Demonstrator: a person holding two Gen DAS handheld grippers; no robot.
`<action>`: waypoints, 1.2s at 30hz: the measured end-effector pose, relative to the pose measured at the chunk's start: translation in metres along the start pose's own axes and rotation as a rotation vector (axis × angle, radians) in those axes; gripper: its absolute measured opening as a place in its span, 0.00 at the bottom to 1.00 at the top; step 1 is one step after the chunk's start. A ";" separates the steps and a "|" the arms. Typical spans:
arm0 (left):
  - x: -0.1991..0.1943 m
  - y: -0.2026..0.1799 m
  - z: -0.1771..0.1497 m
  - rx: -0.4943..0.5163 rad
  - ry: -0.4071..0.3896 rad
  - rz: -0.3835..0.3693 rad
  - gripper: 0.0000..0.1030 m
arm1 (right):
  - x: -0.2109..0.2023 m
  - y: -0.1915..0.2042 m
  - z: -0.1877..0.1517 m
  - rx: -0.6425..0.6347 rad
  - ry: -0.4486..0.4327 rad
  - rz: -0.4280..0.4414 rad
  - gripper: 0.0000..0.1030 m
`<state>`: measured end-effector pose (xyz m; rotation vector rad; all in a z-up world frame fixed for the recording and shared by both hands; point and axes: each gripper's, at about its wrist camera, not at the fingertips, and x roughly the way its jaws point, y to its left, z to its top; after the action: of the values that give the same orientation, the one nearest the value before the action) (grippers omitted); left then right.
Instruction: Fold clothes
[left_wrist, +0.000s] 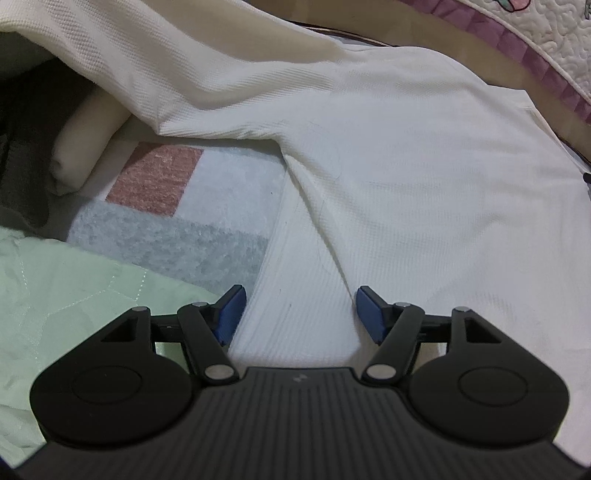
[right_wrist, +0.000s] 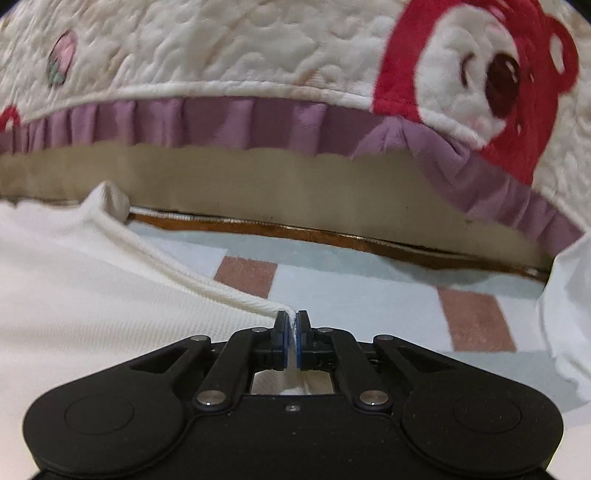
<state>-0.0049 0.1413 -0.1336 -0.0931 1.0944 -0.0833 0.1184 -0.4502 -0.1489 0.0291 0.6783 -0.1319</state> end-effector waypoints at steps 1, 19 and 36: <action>-0.002 -0.002 -0.001 0.033 -0.008 0.007 0.07 | 0.000 -0.002 0.000 0.011 0.000 0.004 0.04; -0.017 0.042 -0.013 -0.123 -0.072 0.123 0.28 | -0.047 0.011 0.010 0.057 0.004 -0.006 0.26; -0.109 0.119 -0.001 -0.468 -0.541 0.143 0.41 | -0.194 0.197 0.027 0.150 0.097 0.949 0.69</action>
<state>-0.0526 0.2714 -0.0517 -0.4318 0.5590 0.3144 0.0114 -0.2349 -0.0094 0.4963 0.6901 0.7353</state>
